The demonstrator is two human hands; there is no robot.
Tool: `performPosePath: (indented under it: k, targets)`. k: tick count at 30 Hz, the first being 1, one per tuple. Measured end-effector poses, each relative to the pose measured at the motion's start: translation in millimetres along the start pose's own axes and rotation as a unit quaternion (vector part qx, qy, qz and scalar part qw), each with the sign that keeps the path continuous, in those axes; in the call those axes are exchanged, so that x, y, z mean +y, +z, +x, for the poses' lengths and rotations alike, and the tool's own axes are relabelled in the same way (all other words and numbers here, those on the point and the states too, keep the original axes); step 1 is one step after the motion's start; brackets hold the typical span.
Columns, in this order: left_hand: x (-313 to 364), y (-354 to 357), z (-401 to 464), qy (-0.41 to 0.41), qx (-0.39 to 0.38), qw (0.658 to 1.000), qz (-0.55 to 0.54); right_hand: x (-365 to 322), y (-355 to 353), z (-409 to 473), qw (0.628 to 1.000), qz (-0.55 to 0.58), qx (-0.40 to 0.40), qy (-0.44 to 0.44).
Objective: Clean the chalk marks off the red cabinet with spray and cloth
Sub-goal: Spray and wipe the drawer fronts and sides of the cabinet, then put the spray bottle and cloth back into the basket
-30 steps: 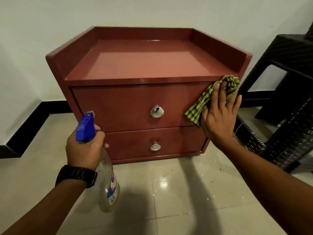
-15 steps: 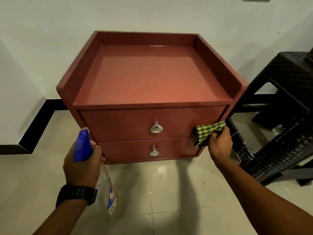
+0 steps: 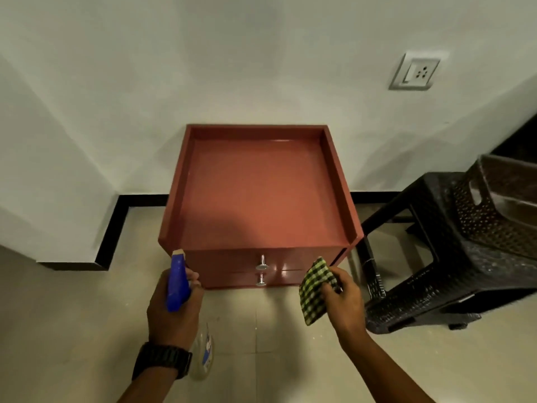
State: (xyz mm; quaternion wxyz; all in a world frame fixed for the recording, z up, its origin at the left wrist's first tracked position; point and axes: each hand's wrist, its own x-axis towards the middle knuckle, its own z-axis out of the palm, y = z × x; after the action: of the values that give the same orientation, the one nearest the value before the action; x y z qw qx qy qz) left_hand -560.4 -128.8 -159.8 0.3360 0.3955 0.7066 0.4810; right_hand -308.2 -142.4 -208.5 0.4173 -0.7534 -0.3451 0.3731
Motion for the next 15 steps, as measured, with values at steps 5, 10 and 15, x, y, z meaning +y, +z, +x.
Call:
performPosePath:
  k: [5, 10, 15]
  targets:
    - [63.7, -10.2, 0.6, 0.033, -0.009, 0.999, -0.031, -61.6, -14.8, -14.8, 1.000, 0.029, 0.004, -0.012]
    - [99.7, -13.1, 11.3, 0.043, -0.014, 0.998, -0.033, -114.2, -24.1, -24.1, 0.999, 0.048, 0.015, -0.022]
    - [121.3, -10.0, 18.0, 0.058, -0.019, 0.998, -0.001, -143.6, -33.1, -29.9, 0.999, 0.048, 0.014, -0.010]
